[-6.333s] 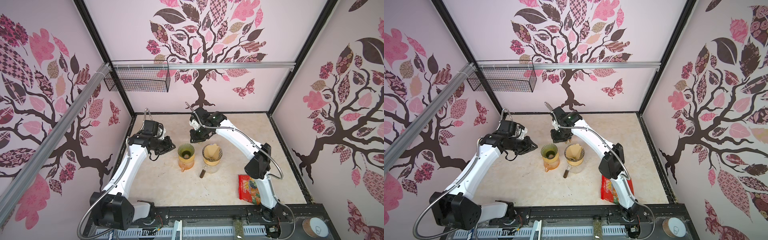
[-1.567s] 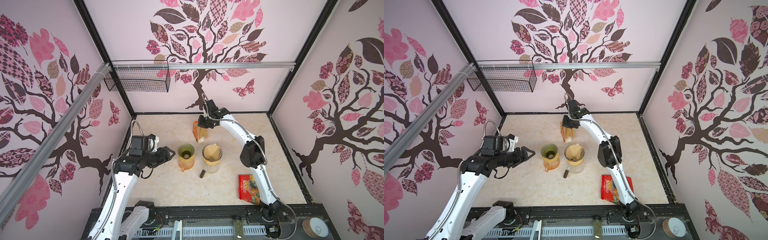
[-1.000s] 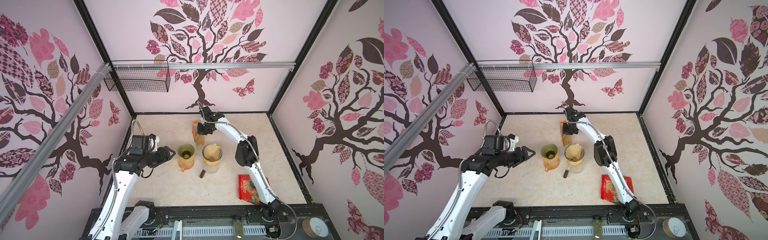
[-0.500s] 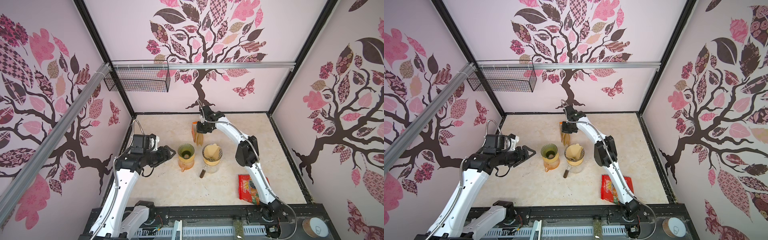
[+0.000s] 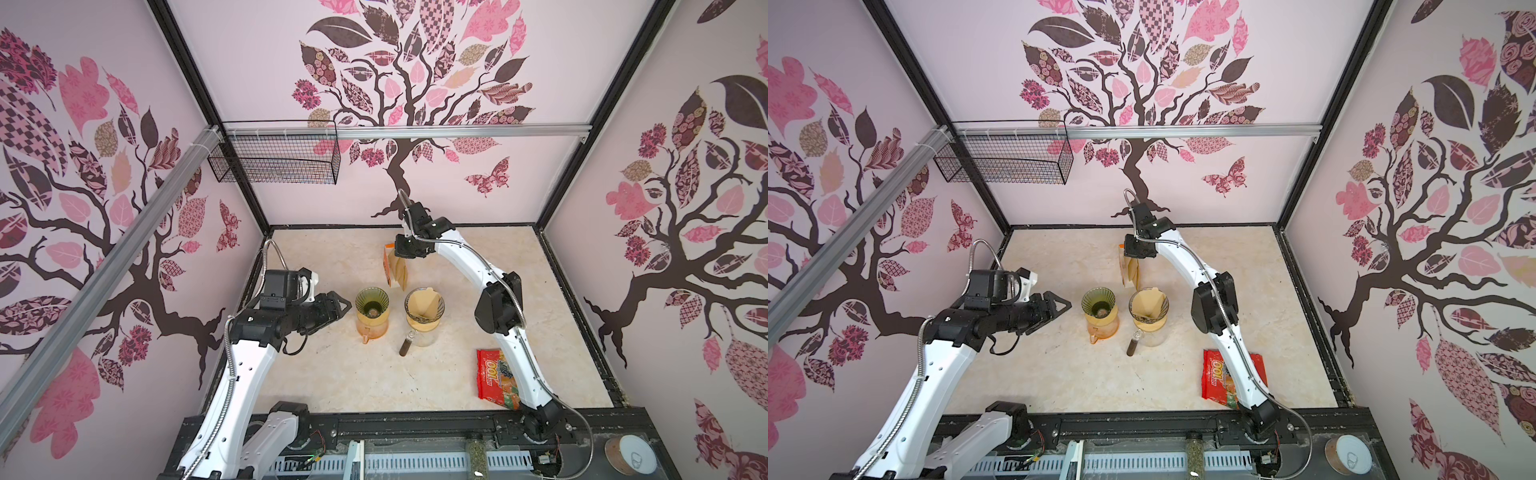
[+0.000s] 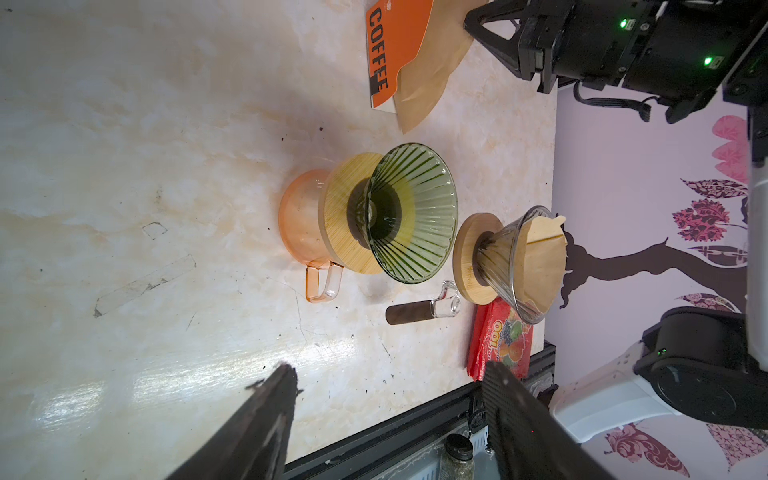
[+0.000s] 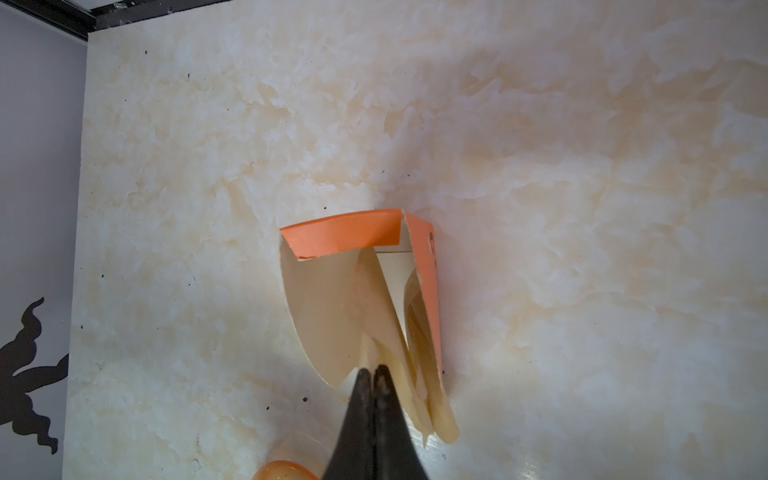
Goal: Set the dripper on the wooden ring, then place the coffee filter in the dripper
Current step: 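Pull the paper filter up out of the box with the right gripper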
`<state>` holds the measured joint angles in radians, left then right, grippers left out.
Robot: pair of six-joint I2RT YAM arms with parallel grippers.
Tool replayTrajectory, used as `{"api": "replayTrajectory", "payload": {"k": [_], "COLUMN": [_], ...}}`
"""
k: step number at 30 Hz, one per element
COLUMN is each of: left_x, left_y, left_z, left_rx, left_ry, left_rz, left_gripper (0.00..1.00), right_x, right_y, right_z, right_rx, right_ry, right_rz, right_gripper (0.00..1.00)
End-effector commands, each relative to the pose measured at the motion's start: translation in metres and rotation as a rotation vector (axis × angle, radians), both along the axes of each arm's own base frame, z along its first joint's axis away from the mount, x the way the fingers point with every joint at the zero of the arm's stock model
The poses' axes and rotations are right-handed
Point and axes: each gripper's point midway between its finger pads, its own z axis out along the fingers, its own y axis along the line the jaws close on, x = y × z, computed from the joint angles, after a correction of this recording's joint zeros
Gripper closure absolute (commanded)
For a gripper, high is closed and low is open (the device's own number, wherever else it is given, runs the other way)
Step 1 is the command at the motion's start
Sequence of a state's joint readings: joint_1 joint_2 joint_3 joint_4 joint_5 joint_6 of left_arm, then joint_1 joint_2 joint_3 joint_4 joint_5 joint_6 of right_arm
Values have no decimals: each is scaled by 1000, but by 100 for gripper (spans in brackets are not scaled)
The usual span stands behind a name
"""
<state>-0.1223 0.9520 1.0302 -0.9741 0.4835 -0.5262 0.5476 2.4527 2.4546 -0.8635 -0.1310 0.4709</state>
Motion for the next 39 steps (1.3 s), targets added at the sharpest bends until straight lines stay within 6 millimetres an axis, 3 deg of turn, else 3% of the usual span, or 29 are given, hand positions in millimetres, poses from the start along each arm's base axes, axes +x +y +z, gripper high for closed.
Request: {"api": "replayTrajectory", "payload": {"k": [1,12,24,32,39], "left_x": [-6,-7,-6,-8,-7], "left_y": [1,1,0,1,5], "left_z": [-10,-11,-10,-13,-15], "left_rx": [1,1,-3,-1,23], "left_ry": [21,24,23,19,17], "left_rz": [-3,-3,-3,2,11], "left_gripper": [26,26,26,26,26], "right_x": [1,5,-4,-14,-28], "right_y": [4,-1,-8,-8,-11], "right_z": [60,108,126,155,193], "right_rx": [70,103,103,154,214], "right_ry": [-110,-213,-225,-249,-287], "right_rz": [4,-22,-25,-16,-2], "right_gripper": [100,100,100,100,100]}}
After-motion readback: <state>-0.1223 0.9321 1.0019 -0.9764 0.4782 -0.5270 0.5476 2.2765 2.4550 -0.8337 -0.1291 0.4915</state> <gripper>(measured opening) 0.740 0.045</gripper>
